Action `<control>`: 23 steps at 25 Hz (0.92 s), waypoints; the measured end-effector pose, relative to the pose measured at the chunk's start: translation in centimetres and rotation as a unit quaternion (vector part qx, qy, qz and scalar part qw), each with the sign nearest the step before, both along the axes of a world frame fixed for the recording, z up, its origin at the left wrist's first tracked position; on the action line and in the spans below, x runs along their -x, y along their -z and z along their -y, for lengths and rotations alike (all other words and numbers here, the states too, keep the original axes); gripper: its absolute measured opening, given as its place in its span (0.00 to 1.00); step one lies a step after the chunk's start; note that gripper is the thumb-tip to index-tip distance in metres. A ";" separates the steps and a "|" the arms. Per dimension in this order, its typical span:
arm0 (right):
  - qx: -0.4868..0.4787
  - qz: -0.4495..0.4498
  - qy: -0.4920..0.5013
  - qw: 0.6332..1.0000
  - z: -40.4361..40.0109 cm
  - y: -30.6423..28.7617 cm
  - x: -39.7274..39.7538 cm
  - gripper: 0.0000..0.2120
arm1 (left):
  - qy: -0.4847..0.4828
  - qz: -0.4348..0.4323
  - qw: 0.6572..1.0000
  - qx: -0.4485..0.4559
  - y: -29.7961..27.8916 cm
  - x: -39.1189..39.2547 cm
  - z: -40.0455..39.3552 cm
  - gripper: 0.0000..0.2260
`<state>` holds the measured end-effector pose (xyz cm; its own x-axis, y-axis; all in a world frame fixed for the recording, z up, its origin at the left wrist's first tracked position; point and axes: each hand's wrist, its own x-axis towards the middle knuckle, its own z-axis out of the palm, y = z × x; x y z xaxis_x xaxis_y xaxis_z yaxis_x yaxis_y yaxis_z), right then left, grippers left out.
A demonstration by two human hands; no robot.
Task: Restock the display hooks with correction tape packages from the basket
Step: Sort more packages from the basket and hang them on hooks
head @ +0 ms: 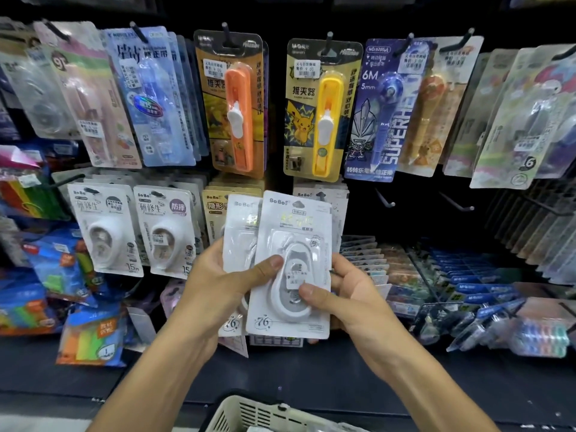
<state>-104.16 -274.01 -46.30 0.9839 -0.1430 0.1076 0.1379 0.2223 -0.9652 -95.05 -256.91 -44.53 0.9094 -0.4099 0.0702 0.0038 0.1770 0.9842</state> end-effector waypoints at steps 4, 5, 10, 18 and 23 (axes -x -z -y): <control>0.018 -0.004 0.108 0.994 0.0 -0.4 -0.3 0.17 | -0.073 -0.002 0.997 -0.030 -0.5 -0.4 -0.3 0.11; 0.024 -0.015 0.147 0.989 0.4 -0.4 -0.3 0.15 | -0.093 0.010 0.995 -0.033 -0.8 -0.5 -0.5 0.11; 0.084 -0.057 0.196 0.975 1.4 0.8 0.3 0.07 | -0.128 0.049 0.990 -0.028 -1.6 -1.1 -1.6 0.11; -0.028 -0.069 0.210 0.975 1.1 1.6 -0.1 0.31 | -0.125 0.045 0.991 -0.034 -0.8 -1.1 -0.7 0.10; 0.044 -0.019 0.077 0.996 -0.9 1.6 -0.7 0.24 | 0.051 0.103 0.991 -0.070 -0.6 -0.5 1.7 0.13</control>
